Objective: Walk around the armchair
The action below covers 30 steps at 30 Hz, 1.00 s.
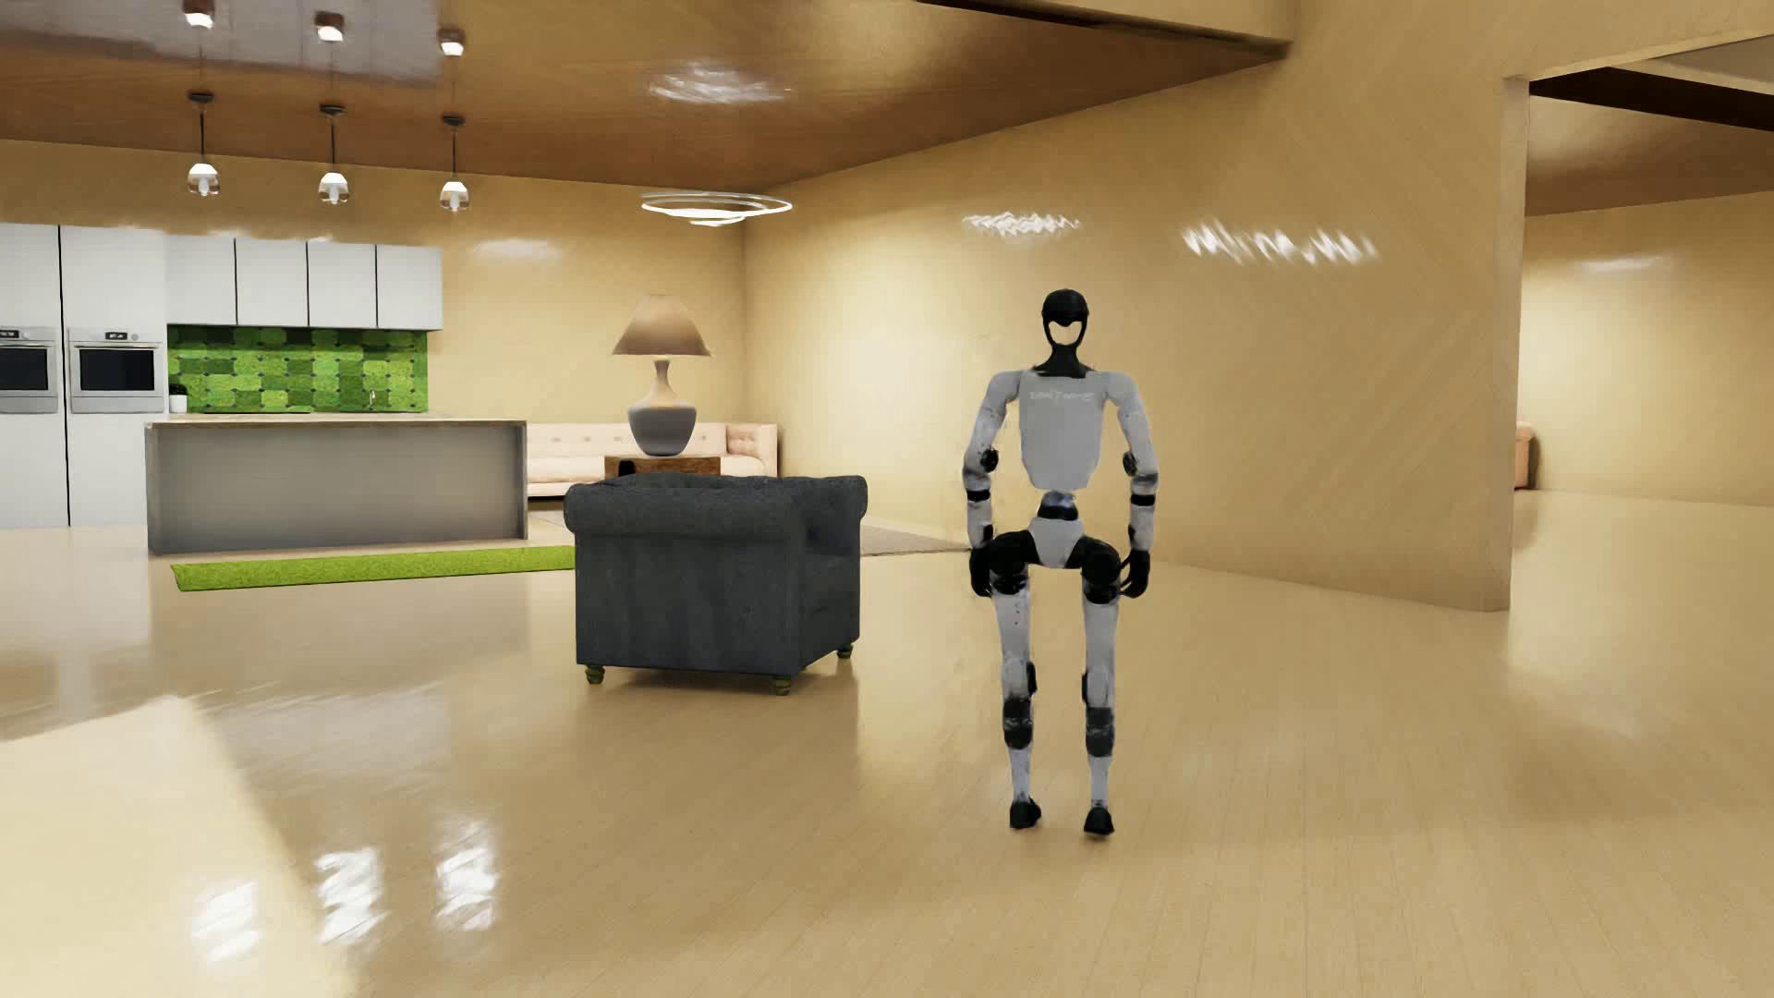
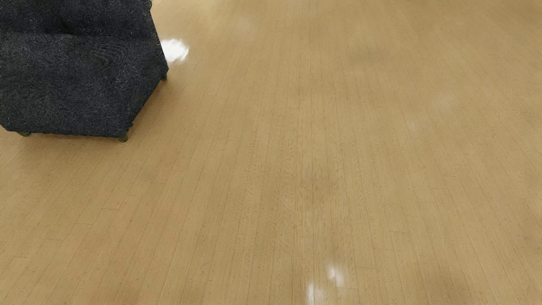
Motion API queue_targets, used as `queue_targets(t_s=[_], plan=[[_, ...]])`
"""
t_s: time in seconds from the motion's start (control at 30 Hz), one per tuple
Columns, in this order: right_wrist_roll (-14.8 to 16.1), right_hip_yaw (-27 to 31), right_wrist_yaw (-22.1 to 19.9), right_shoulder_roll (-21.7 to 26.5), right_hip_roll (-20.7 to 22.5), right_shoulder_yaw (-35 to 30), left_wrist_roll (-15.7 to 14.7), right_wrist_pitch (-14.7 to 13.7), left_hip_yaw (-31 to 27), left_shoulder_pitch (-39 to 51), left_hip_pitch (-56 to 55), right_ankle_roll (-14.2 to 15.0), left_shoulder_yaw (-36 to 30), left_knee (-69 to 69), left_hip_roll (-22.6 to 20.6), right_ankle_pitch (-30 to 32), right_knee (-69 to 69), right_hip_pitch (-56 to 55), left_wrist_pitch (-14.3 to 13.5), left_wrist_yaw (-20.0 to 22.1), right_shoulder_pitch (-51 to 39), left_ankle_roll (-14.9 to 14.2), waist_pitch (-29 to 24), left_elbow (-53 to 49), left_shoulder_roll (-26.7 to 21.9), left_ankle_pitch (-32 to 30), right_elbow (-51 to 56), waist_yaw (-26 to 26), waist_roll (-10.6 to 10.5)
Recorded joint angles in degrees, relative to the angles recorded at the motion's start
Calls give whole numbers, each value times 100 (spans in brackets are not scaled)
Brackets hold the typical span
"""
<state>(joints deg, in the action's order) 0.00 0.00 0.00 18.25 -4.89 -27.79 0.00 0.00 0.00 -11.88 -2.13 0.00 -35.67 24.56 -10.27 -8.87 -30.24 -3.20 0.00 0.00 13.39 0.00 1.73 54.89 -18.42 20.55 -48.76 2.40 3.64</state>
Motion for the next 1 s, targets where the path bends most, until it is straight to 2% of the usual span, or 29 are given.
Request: queue_targets(t_s=[0.1,0.27,0.3,0.33,0.4,0.43,0.47,0.5,0.57,0.6,0.7,0.77,0.8,0.83,0.87,0.9,0.93,0.97,1.0], plan=[[0,0,0,-89,-21,114,0,0,0,111,-147,0,142,-57,-46,-24,32,46,0,0,-191,0,11,-241,-31,-362,152,-26,51],[0,0,0,-117,-29,101,0,0,0,168,-187,0,169,-5,-106,-272,109,213,0,0,-224,0,-14,-514,74,-540,107,-30,86],[0,0,0,-98,35,146,0,0,0,224,-270,0,215,37,-66,-322,96,69,0,0,-233,0,-64,-506,120,-661,135,-192,34],[0,0,0,-84,20,111,0,0,0,201,-268,0,8,56,-131,-432,-14,8,0,0,-162,0,-78,-557,102,-743,112,-38,49],[0,0,0,-31,34,204,0,0,0,190,-120,0,-75,98,-159,-706,-708,-439,0,0,4,0,-208,-543,74,-600,88,16,28],[0,0,0,-47,-69,165,0,0,0,247,138,0,-234,51,-247,-641,-1393,-751,0,0,41,0,-374,-476,10,-490,-18,70,109],[0,0,0,-64,-14,97,0,0,0,168,279,0,-148,44,-234,-703,-1955,-1086,0,0,76,0,-499,-951,-181,-387,-15,125,123],[0,0,0,-60,-19,61,0,0,0,235,382,0,-278,12,-124,-738,-2376,-1396,0,0,180,0,-474,-934,-240,-253,-43,379,57],[0,0,0,6,54,74,0,0,0,366,735,0,-265,-118,5,-567,-2119,-1862,0,0,358,0,-534,-949,-219,-15,-90,621,-94],[0,0,0,68,-26,7,0,0,0,559,676,0,-61,-97,81,-407,-1916,-2215,0,0,373,0,-553,-750,-134,95,-174,911,-172],[0,0,0,76,-116,42,0,0,0,786,1465,0,-14,-194,103,161,-1183,-2747,0,0,493,0,-696,-774,-132,775,-578,1016,-158],[0,0,0,75,-95,102,0,0,0,926,1903,0,-28,-219,132,216,-818,-2950,0,0,524,0,-757,-637,-131,966,-803,1143,-168],[0,0,0,93,-276,75,0,0,0,971,2090,0,-106,-331,102,140,-977,-3016,0,0,506,0,-733,-490,-114,871,-849,1342,-167],[0,0,0,97,-116,11,0,0,0,876,2217,0,-431,-288,243,160,-1138,-3103,0,0,508,0,-681,-727,-249,762,-901,1428,-222],[0,0,0,66,-57,55,0,0,0,775,2125,0,-28,-126,407,-18,-1595,-3321,0,0,518,0,-591,-435,-77,478,-968,1599,-291],[0,0,0,170,13,18,0,0,0,719,2224,0,-449,126,521,-211,-1907,-3158,0,0,599,0,-602,-340,-80,9,-841,1657,-413],[0,0,0,107,112,-122,0,0,0,517,2120,0,-434,610,607,-425,-2108,-2987,0,0,482,0,-566,-374,-97,-959,-1027,1640,-417],[0,0,0,73,55,-116,0,0,0,367,1581,0,-512,1612,597,-666,-2184,-2823,0,0,490,0,-411,-300,-124,-2003,-1056,1535,-323],[0,0,0,85,279,26,0,0,0,318,1073,0,-568,2879,794,-878,-2123,-2346,0,0,428,0,-635,-255,-62,-2662,-927,1483,-380]])
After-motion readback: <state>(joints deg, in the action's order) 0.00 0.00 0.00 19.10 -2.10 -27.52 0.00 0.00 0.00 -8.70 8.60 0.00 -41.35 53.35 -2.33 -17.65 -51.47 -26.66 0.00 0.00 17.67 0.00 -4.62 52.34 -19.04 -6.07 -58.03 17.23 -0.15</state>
